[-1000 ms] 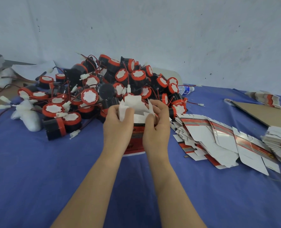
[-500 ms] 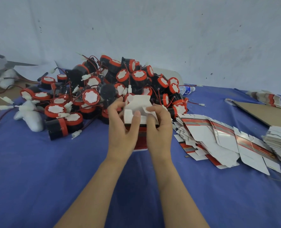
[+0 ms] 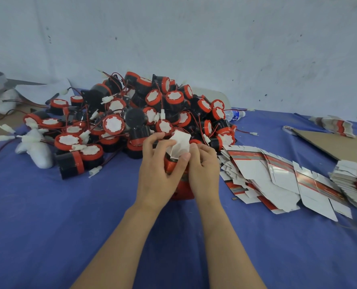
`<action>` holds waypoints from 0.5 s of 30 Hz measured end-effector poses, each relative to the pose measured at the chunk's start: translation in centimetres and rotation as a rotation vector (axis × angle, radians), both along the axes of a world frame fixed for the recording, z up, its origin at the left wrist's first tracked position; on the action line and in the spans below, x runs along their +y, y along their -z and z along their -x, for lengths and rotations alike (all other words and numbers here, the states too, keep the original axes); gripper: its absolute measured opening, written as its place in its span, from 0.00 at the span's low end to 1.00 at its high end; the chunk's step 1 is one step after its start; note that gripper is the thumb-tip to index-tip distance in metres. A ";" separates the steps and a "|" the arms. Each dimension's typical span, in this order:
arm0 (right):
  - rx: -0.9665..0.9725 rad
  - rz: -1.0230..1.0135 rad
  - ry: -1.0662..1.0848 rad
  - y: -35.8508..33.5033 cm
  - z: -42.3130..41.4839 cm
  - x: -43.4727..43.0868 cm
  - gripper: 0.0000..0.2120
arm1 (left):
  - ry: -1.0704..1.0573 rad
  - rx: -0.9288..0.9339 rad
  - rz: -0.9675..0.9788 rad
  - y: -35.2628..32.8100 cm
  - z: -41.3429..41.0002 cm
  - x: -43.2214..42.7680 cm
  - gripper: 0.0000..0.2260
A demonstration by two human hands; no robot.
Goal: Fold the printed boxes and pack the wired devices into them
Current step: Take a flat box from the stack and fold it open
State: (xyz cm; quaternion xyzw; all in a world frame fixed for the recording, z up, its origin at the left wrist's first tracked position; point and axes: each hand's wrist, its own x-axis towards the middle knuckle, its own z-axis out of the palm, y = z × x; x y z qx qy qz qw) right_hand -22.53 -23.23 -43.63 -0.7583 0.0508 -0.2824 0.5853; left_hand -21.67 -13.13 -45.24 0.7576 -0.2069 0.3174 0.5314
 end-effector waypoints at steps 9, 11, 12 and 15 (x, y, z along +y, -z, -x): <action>-0.064 0.103 -0.151 -0.8 0.7 -0.7 0.17 | -0.008 -0.031 0.022 -1.0 0.4 0.3 0.16; -0.055 0.106 -0.142 -0.8 0.7 -0.7 0.18 | 0.008 -0.020 0.015 -1.1 0.3 0.4 0.14; -0.046 0.105 -0.144 -0.7 0.7 -0.7 0.18 | 0.010 -0.021 0.013 -1.1 0.3 0.5 0.13; -0.035 0.095 -0.144 -0.7 0.7 -0.7 0.17 | -0.002 -0.060 -0.006 -1.3 0.4 0.4 0.16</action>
